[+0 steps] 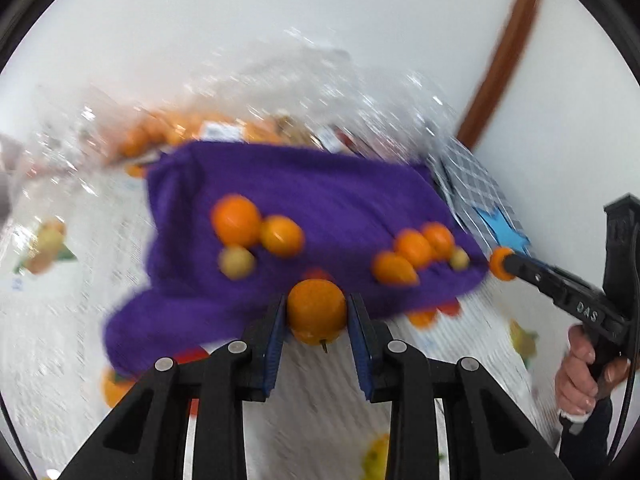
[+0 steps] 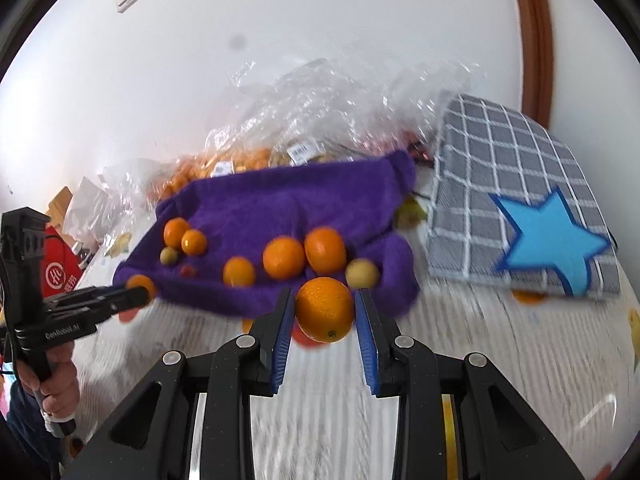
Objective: Organize fruits
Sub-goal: 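Lower both held oranges onto the purple towel and open both tools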
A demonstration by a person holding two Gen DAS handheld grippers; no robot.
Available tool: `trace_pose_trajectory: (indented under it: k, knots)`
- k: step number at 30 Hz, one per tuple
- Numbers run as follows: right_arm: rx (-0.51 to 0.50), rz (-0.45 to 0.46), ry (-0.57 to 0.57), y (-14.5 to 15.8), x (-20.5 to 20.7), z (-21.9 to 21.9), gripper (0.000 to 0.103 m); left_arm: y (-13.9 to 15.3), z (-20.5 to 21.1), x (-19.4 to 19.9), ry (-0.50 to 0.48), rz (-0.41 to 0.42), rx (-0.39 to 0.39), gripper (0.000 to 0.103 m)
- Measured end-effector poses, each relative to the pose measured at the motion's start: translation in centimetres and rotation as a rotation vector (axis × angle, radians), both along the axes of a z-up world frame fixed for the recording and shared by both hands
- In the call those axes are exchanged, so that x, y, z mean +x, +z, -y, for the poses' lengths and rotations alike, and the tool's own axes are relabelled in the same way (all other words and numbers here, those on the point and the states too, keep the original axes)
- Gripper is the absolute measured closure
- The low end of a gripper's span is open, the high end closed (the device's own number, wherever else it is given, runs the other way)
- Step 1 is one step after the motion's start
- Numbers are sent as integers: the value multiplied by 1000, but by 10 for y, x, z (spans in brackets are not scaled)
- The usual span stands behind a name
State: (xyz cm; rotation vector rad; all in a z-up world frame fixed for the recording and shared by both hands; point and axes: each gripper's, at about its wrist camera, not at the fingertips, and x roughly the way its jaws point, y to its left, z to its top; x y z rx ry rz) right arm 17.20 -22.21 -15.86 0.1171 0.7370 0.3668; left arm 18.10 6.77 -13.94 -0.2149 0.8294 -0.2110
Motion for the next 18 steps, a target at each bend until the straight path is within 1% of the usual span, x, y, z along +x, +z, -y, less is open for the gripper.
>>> trace_pose_trajectory:
  k: [3,6,9,13,18]
  knots:
    - [4,6,17,3,19,-14,72,1,-13,18,52,1,-25,74]
    - [-2,-11,31,-3,35,-28,72,-3,-18,31,77,2,-30,74]
    - [-26,-32,51,-15,42,-39,72,-12,-14,40,84,-10,-24,74]
    - [-67,-52,56,-29,46,-45,72,-20,-8,43,72,-26,-14,74]
    - [-80,-56,55,-37,50,-45,72,-24,-4,45,72,-28,6,74]
